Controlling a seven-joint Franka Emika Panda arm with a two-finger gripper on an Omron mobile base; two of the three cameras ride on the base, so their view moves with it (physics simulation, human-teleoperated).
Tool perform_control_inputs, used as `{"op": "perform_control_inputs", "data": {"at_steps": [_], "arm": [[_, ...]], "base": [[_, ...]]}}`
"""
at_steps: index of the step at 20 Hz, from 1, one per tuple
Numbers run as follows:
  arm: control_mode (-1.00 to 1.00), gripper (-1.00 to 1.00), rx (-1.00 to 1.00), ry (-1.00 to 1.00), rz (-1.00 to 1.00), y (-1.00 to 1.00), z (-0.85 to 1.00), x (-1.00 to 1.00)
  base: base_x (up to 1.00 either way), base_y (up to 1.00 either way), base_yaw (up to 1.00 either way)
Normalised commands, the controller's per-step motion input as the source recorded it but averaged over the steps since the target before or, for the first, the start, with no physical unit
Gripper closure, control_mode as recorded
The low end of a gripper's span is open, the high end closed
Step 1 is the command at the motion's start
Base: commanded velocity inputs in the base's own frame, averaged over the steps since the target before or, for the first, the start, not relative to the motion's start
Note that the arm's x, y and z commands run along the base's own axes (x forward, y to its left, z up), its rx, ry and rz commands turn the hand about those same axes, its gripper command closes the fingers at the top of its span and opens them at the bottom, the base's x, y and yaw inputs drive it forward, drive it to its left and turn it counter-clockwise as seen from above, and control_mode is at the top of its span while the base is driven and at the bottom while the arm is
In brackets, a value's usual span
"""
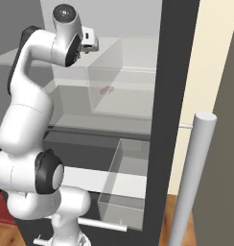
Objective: Retrieve the butter from the fridge and place it on a plate on the dining table. Then retrieve the butter knife by the fridge and place it near the plate.
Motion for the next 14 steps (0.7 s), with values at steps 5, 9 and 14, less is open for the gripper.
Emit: {"op": "perform_control_inputs", "data": {"at_steps": [5,9,14], "arm": [[-1.00,-1.00,-0.01,0.00,0.00,0.04,0.00,0.51],[-1.00,-1.00,0.00,0.00,0.00,0.06,0.00,0.51],[-1.00,-1.00,0.00,0.00,0.00,0.16,0.00,0.39]], "base": [[0.00,0.00,0.00],[0.00,0.00,0.00],[0.00,0.00,0.00]]}}
